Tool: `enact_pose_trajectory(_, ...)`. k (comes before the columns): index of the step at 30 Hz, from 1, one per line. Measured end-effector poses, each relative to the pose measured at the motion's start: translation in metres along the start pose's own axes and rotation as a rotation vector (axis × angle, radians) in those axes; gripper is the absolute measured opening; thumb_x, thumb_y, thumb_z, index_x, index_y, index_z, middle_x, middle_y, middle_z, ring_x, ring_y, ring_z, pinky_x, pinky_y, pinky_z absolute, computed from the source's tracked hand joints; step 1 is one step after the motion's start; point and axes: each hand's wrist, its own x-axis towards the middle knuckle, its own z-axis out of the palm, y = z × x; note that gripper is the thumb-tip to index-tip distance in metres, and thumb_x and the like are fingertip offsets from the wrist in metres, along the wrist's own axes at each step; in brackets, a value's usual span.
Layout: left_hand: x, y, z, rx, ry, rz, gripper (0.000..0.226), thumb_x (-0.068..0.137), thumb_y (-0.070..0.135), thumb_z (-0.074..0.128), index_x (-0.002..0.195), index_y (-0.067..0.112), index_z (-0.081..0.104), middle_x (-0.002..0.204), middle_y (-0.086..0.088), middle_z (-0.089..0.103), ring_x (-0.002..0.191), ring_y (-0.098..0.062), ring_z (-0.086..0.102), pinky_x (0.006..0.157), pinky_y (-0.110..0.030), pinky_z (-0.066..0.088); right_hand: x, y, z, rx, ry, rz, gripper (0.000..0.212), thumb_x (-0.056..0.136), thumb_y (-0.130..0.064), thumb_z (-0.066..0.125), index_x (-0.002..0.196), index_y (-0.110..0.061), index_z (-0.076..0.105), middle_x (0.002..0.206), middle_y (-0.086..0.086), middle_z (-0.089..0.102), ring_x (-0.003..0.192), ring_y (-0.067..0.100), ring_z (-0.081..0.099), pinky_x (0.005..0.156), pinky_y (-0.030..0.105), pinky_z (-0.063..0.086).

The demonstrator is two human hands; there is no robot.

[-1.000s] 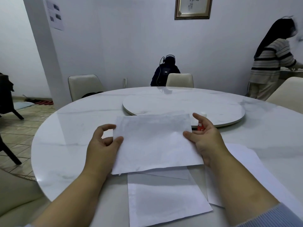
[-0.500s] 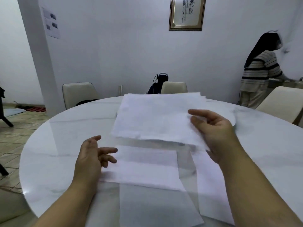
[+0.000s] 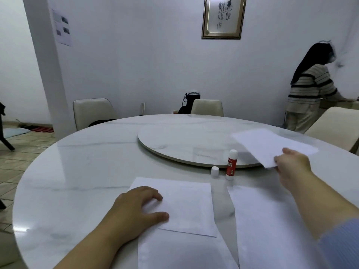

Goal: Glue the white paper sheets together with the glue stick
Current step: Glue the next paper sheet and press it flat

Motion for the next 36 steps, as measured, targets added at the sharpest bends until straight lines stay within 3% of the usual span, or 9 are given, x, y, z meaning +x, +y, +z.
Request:
enact_pose_trajectory(3, -0.001, 0.001, 0.0, 0.019, 0.034, 0.025, 0.038, 0.063, 0.063, 0.068, 0.096, 0.043, 0.062, 0.114, 0.032, 0.054, 0.111, 0.005, 0.047, 0.102, -0.024, 0.033, 0.007, 0.023, 0.002, -0.22, -0.13, 0.042, 0.026, 0.082, 0.009, 0.056, 0.101, -0.009, 0.059, 0.107, 0.02, 0.056, 0.103, 0.045, 0.056, 0.088, 0.039, 0.048)
enact_pose_trajectory(5, -0.001, 0.001, 0.001, 0.048, 0.071, 0.039, 0.036, 0.065, 0.063, 0.066, 0.094, 0.043, 0.062, 0.111, 0.032, 0.053, 0.109, 0.005, 0.047, 0.1, -0.023, 0.034, 0.006, 0.026, 0.001, -0.257, -0.185, 0.049, 0.018, 0.079, 0.004, 0.063, 0.089, -0.011, 0.06, 0.105, 0.014, 0.055, 0.098, 0.034, 0.055, 0.085, 0.036, 0.046)
enact_pose_trajectory(10, -0.002, 0.002, 0.002, 0.107, 0.123, 0.038, 0.03, 0.069, 0.065, 0.057, 0.088, 0.042, 0.059, 0.102, 0.031, 0.053, 0.102, 0.007, 0.047, 0.099, -0.027, 0.034, -0.013, 0.01, -0.002, -0.532, -0.291, -0.011, 0.061, 0.082, -0.021, 0.072, 0.137, -0.014, 0.047, 0.138, 0.011, 0.049, 0.115, 0.027, 0.049, 0.1, 0.038, 0.04)
enact_pose_trajectory(15, -0.003, 0.002, 0.004, 0.128, 0.182, 0.006, 0.024, 0.077, 0.06, 0.052, 0.085, 0.039, 0.059, 0.098, 0.031, 0.054, 0.099, 0.006, 0.047, 0.094, -0.026, 0.031, -0.04, -0.008, 0.008, -1.024, -0.2, -0.094, 0.069, 0.075, -0.048, 0.072, 0.13, -0.013, 0.049, 0.123, 0.013, 0.048, 0.119, 0.032, 0.04, 0.1, 0.039, 0.036)
enact_pose_trajectory(19, -0.003, 0.002, 0.004, 0.125, 0.178, -0.002, 0.02, 0.08, 0.056, 0.052, 0.087, 0.039, 0.06, 0.099, 0.029, 0.055, 0.1, 0.006, 0.046, 0.095, -0.027, 0.03, -0.051, 0.004, 0.027, -1.124, -0.173, -0.114, 0.094, 0.053, -0.075, 0.071, 0.134, -0.032, 0.047, 0.15, 0.008, 0.015, 0.134, 0.03, 0.019, 0.11, 0.044, 0.026)
enact_pose_trajectory(27, -0.002, 0.005, 0.003, 0.178, 0.16, -0.001, 0.016, 0.081, 0.054, 0.052, 0.088, 0.04, 0.057, 0.1, 0.027, 0.052, 0.104, 0.002, 0.047, 0.097, -0.028, 0.029, -0.051, 0.031, 0.052, -0.785, -0.109, -0.319, 0.031, 0.071, -0.054, 0.073, 0.096, -0.035, 0.07, 0.152, 0.0, 0.035, 0.141, 0.028, 0.016, 0.11, 0.045, 0.023)
enact_pose_trajectory(29, -0.003, 0.008, 0.002, 0.207, 0.151, -0.016, 0.017, 0.082, 0.054, 0.051, 0.09, 0.039, 0.056, 0.102, 0.024, 0.051, 0.106, 0.0, 0.046, 0.095, -0.028, 0.028, -0.057, 0.024, 0.05, -0.646, -0.067, -0.504, 0.022, 0.08, -0.042, 0.069, 0.094, -0.025, 0.07, 0.126, 0.004, 0.06, 0.129, 0.031, 0.039, 0.098, 0.041, 0.038)
enact_pose_trajectory(32, 0.007, 0.021, 0.001, 0.331, 0.142, -0.005, 0.026, 0.086, 0.052, 0.047, 0.104, 0.036, 0.056, 0.117, 0.017, 0.051, 0.116, -0.008, 0.044, 0.097, -0.03, 0.031, -0.074, 0.004, 0.043, -0.363, -0.342, -0.622, 0.006, 0.088, -0.031, 0.06, 0.083, -0.029, 0.062, 0.076, -0.009, 0.067, 0.081, 0.021, 0.065, 0.061, 0.024, 0.047)
enact_pose_trajectory(36, 0.04, 0.057, 0.019, 0.183, -0.012, -0.035, 0.046, 0.097, 0.038, 0.034, 0.14, 0.024, 0.036, 0.152, 0.005, 0.03, 0.14, -0.016, 0.023, 0.112, -0.035, 0.022, -0.099, 0.002, 0.055, -0.558, -0.592, -0.632, 0.012, 0.083, -0.036, 0.069, 0.092, -0.031, 0.063, 0.081, -0.003, 0.062, 0.059, 0.015, 0.059, 0.047, 0.024, 0.048)
